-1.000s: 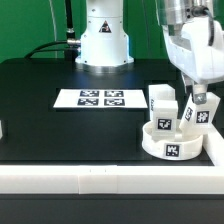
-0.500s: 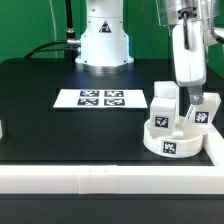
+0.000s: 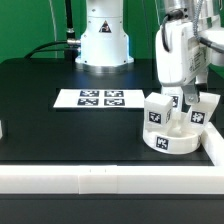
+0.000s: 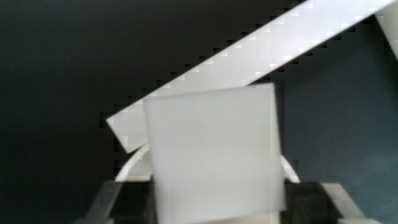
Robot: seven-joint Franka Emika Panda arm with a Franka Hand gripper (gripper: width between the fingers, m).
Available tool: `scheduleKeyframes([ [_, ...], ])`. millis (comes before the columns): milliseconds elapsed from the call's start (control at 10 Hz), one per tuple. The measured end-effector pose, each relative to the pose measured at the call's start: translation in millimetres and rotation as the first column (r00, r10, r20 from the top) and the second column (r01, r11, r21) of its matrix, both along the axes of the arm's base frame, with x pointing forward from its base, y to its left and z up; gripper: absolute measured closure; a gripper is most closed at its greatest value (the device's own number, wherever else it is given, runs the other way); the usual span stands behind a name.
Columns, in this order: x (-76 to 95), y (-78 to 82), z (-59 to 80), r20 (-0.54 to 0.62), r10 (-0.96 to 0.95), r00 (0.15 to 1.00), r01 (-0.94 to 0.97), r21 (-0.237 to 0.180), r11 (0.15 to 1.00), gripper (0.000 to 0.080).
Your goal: Assemble stool
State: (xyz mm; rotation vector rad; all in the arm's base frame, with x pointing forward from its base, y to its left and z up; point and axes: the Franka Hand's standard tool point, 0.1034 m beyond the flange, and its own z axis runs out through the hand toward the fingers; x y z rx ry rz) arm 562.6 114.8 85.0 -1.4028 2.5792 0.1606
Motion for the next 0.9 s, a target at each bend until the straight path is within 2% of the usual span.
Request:
scheduleKeyframes([
  [200,0.2,0.1,0.1,0.006,0.008,1.000,-0.008,0.004,1.000,0.0462],
  [300,0.1,0.5,0.1,0.006,0.011,1.000,-0.011,0.004,1.000,0.0385],
  [400,0.1,0.7,0.1,0.007,0.014,1.000,-0.014,0.004,1.000,0.0247],
  [500,0.0,0.9,0.1,0.007,0.016,1.000,-0.016,0.003,1.000,0.0247],
  [600,0.0,1.0,0.1,0.007,0.018,1.000,-0.018,0.003,1.000,0.0170],
  [900,-0.1,1.3,0.1,0.009,0.025,1.000,-0.025,0.002,1.000,0.0151],
])
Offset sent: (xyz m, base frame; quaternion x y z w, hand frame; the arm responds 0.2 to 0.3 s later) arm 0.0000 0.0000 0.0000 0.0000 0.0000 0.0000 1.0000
